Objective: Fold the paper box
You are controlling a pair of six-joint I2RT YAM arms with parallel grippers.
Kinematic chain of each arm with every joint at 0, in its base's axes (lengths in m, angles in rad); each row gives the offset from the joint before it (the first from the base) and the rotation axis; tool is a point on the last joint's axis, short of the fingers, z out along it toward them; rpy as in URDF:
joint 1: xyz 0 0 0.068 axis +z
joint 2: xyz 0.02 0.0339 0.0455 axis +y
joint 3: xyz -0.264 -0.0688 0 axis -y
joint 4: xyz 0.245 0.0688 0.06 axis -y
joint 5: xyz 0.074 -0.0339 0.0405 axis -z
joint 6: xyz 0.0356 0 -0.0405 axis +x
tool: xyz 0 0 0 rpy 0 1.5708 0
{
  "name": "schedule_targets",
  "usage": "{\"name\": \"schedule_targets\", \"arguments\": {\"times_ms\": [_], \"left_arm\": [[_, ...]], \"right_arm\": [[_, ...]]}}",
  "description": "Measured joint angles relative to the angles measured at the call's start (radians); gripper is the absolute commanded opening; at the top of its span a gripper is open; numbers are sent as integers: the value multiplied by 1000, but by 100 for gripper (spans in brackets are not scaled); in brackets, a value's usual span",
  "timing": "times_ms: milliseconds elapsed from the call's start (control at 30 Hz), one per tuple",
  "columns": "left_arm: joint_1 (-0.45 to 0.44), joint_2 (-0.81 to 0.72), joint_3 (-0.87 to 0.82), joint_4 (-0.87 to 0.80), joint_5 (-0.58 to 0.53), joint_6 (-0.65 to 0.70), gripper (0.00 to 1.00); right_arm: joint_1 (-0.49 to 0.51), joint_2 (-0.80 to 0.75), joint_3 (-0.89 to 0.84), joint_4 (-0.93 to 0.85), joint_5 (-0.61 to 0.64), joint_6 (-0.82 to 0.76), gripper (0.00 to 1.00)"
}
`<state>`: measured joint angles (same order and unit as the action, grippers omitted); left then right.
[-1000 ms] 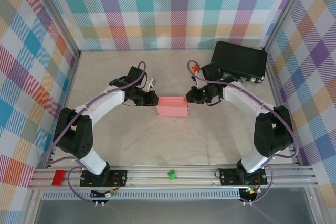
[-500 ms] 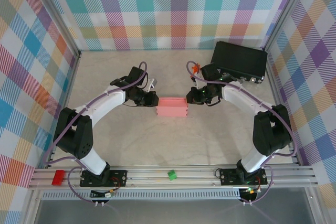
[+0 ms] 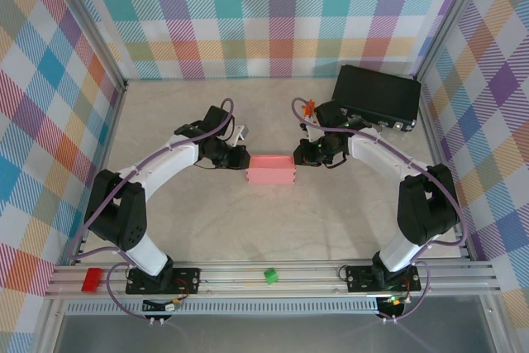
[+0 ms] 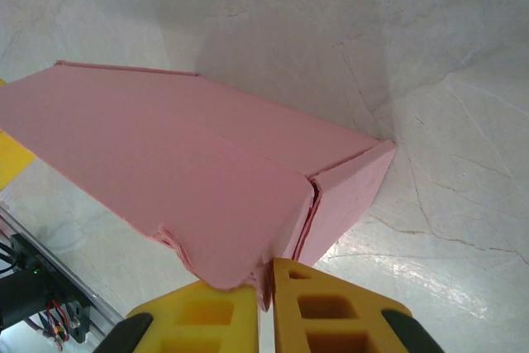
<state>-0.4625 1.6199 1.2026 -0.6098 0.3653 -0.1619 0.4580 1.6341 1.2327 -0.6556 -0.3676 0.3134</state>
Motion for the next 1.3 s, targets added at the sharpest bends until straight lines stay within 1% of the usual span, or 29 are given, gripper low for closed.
{"name": "schedule_targets", "arguments": {"times_ms": [100, 333, 467, 533, 667, 700, 800, 867, 1067, 1300], "left_arm": [[-2, 0, 4, -13, -1, 3, 19], [-5, 0, 6, -45, -12, 11, 29], [-5, -6, 6, -47, -11, 14, 32], [-5, -20, 6, -47, -11, 14, 37], [-5, -68, 6, -40, -8, 17, 40], [-5, -82, 6, -37, -8, 15, 43], [-5, -119, 6, -5, -13, -8, 46], [-3, -134, 6, 28, -20, -33, 51], [13, -117, 20, 93, -48, -116, 54], [16, -21, 93, 92, -81, -153, 54]], "right_arm": [[2, 0, 1, -5, 7, -5, 12], [8, 4, 1, -19, 11, -14, 12], [8, 8, 1, -25, 11, -15, 12], [8, 8, 1, -27, 11, -15, 12], [8, 8, 1, -27, 11, -15, 12], [8, 8, 1, -28, 11, -15, 12], [8, 8, 1, -28, 11, -15, 12], [8, 8, 1, -28, 11, -15, 12], [10, 8, 1, -28, 11, -15, 12], [13, 9, 1, -28, 11, -15, 12]]}}
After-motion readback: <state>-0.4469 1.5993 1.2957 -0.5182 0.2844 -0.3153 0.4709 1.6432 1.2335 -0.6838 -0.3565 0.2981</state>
